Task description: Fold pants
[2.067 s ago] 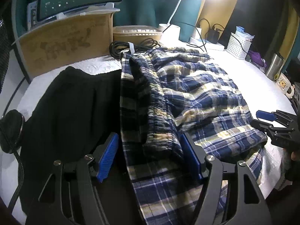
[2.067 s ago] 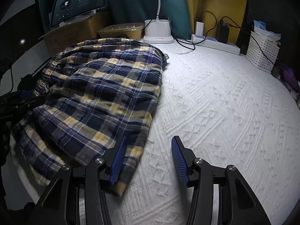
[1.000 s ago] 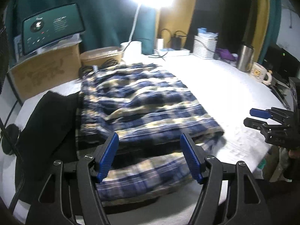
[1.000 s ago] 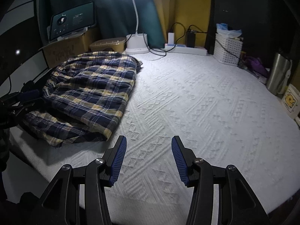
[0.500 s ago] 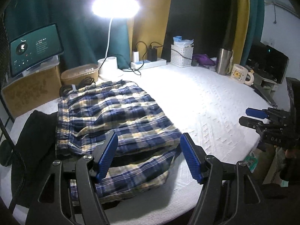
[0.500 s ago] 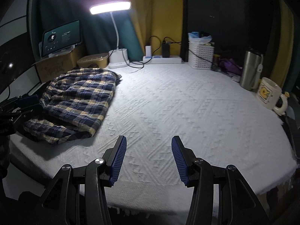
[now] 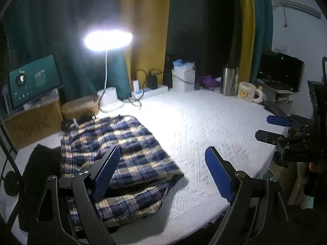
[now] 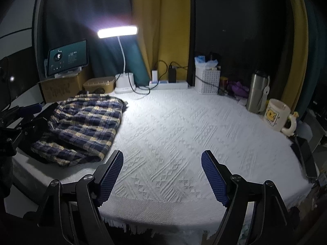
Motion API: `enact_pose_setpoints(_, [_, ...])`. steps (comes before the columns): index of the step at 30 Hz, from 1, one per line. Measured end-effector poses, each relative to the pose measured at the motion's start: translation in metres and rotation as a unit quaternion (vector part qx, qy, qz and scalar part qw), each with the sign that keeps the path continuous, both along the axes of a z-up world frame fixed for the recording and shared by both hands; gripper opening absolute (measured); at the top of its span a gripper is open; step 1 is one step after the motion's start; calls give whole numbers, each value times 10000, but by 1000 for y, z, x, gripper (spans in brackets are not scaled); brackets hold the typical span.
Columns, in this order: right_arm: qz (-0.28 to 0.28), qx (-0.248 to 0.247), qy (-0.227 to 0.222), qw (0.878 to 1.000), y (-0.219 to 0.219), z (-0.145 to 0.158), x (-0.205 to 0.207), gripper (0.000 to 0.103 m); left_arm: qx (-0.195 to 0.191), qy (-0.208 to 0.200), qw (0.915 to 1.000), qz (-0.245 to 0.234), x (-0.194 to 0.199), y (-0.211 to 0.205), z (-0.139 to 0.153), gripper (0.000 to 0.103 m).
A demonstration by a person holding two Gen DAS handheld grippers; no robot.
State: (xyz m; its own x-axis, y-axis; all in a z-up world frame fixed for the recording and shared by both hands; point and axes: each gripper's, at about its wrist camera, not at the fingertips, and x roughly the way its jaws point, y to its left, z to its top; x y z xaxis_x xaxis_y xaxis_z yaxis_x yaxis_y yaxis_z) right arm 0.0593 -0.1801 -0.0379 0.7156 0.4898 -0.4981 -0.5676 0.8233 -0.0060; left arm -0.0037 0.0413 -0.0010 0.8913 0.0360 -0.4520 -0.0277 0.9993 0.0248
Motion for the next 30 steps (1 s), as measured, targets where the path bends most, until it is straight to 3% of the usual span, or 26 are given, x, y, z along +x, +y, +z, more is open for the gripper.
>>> enact_pose_setpoints(16, [1,311,-678,9972,-20,62,-30,90,76,-850,9964,13,-20,-18,45,86])
enact_pose_setpoints(26, [-269,352,-1077,9932,-28,92,-44,91,229,-1333,9905,234,-32,-20,66,100])
enact_pose_setpoints(30, [-408,449,-1247,9903,-34,104,-51,92,242,-1397,9891,399,-35,-17,75,101])
